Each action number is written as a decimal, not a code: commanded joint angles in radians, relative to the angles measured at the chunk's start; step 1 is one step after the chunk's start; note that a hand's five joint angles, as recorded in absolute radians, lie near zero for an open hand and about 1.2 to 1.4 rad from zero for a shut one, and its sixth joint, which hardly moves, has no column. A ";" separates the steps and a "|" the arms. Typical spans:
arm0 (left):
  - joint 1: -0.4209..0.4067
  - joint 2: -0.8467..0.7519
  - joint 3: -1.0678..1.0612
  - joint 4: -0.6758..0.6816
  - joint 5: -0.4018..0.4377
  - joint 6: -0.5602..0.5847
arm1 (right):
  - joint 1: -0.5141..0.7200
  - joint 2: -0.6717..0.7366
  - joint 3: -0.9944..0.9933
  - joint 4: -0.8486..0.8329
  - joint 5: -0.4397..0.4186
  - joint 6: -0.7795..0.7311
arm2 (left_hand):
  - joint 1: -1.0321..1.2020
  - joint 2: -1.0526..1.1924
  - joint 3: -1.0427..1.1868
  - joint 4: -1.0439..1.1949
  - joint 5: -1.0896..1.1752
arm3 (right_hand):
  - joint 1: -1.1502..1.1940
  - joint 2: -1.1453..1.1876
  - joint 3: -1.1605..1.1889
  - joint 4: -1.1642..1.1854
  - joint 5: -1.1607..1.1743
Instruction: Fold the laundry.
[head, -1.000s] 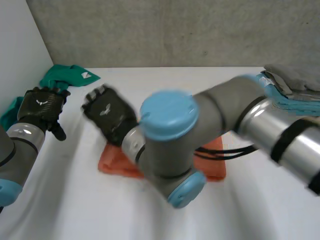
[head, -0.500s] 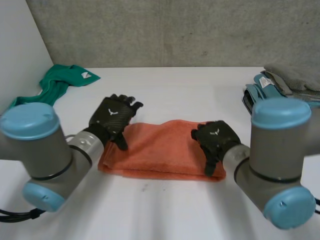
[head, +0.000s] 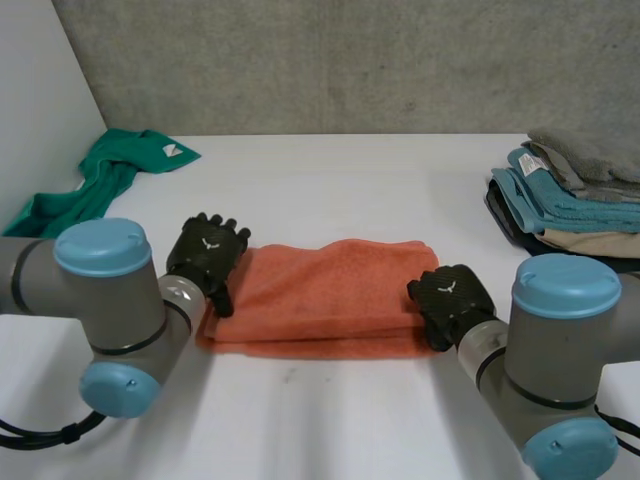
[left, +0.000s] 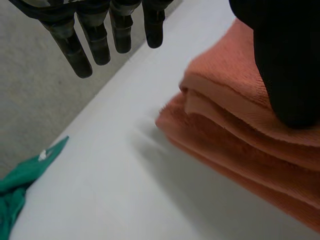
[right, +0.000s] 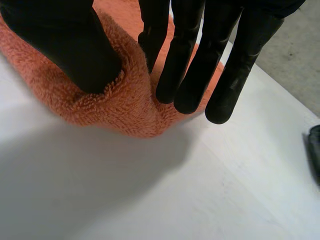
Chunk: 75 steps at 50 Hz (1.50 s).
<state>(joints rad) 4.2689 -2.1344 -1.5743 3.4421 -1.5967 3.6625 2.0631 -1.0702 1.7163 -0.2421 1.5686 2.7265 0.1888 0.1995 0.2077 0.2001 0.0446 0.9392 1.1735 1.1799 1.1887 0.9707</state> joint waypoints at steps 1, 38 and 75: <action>-0.009 0.163 -0.064 -0.037 0.003 -0.068 | -0.047 -0.066 0.014 0.047 0.013 -0.177 | -0.008 -0.018 -0.026 -0.019 -0.038 | 0.457 0.223 0.216 0.208 0.251; 0.048 0.373 -0.072 -0.155 -0.077 -0.257 | 0.307 0.036 -0.445 0.158 -0.072 -0.039 | -0.013 -0.024 -0.032 -0.025 -0.044 | -0.765 -0.999 -1.005 -1.014 -0.971; -0.139 0.028 0.016 -0.236 -0.106 -0.105 | 0.153 0.289 -0.688 0.512 -0.176 0.158 | 0.001 -0.009 -0.018 -0.010 -0.029 | -0.765 -0.999 -1.005 -1.014 -0.971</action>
<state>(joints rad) 4.1202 -2.1129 -1.5284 3.2346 -1.6992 3.5110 2.2000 -0.8330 1.0857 0.2078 1.4094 2.9603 0.1888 0.1995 0.2077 0.2001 0.0425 0.1989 0.2195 0.2086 0.2315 0.0606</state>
